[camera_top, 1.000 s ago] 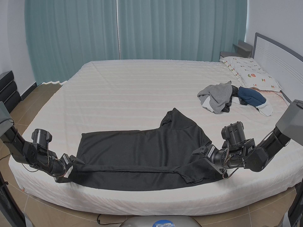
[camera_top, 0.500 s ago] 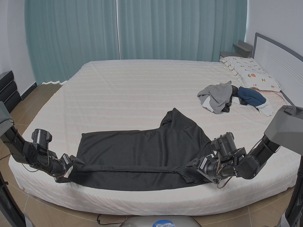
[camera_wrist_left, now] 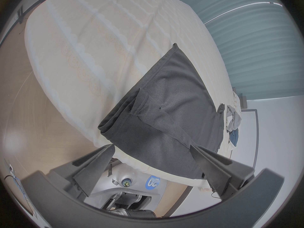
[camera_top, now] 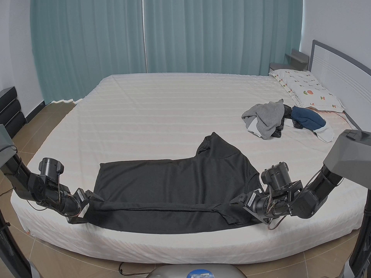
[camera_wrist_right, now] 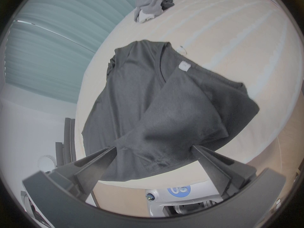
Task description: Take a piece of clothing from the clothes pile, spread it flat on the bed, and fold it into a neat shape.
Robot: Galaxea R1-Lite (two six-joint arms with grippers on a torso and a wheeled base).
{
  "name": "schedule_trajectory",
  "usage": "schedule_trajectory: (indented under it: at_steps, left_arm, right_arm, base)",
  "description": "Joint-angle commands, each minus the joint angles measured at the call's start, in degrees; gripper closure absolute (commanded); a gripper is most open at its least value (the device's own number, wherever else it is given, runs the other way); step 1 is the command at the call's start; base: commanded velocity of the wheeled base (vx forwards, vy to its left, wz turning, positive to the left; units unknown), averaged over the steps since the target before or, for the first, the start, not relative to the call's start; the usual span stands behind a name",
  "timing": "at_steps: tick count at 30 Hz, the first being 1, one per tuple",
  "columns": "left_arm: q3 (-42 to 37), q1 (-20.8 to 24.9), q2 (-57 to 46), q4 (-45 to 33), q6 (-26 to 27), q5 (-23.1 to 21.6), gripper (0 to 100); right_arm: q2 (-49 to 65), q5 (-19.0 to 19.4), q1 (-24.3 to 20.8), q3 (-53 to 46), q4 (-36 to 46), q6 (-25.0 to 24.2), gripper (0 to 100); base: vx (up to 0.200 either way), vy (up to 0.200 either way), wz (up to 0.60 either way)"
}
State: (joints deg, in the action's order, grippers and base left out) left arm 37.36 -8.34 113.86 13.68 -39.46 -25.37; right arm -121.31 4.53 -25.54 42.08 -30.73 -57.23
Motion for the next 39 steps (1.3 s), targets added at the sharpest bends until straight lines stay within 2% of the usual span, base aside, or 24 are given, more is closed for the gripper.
schedule_trajectory:
  at_steps: [1, 3, 4, 7, 12, 14, 18, 22, 37, 39]
  left_arm:
    - [-0.01, -0.1, -2.15, 0.03, 0.0, -0.03, 0]
    - [-0.01, -0.19, -2.59, 0.03, 0.0, -0.03, 0]
    - [-0.1, -0.19, -3.03, 0.03, 0.09, -0.03, 0]
    - [-0.1, -0.19, -2.94, 0.03, 0.35, 0.06, 0]
    - [0.78, -0.89, -2.94, -0.14, -0.09, -0.03, 0]
    - [1.22, -1.59, -3.03, 0.03, -1.94, -0.03, 0]
    - [1.22, -2.38, -3.03, 0.47, -2.11, -0.12, 0]
    - [1.22, -2.3, -2.94, 0.38, -2.11, -0.12, 0]
    - [0.78, -1.94, -2.77, 0.3, -2.29, -0.03, 0]
    - [0.78, -1.86, -2.85, 0.21, -2.29, -0.03, 0]
  right_arm:
    - [4.59, 1.35, 2.25, -1.74, -0.21, -0.16, 0]
    - [4.94, 2.14, 2.78, -1.92, -0.29, -0.25, 0]
    - [5.64, 4.43, 4.36, -2.36, -0.38, -0.51, 0]
    - [6.17, 6.45, 6.55, -2.97, -0.91, -0.6, 0]
    - [6.44, 9.35, 10.25, -7.19, -6.53, -0.69, 0]
    - [6.08, 11.37, 11.65, -10.35, -12.33, -2.0, 0]
    - [6.44, 11.64, 11.56, -13.08, -17.26, -3.94, 0]
    - [6.61, 11.64, 11.39, -14.22, -18.22, -4.02, 0]
    - [6.61, 11.64, 11.65, -14.22, -18.31, -4.2, 0]
    - [6.61, 11.64, 11.65, -14.22, -18.22, -4.2, 0]
  base:
    - [0.0, 0.0, 0.0]
    - [0.0, 0.0, 0.0]
    - [0.0, 0.0, 0.0]
    - [0.0, 0.0, 0.0]
    - [0.0, 0.0, 0.0]
    - [0.0, 0.1, 0.0]
    - [0.0, 0.2, 0.0]
    - [0.0, 0.2, 0.0]
    - [0.0, 0.0, 0.0]
    - [0.2, 0.0, 0.0]
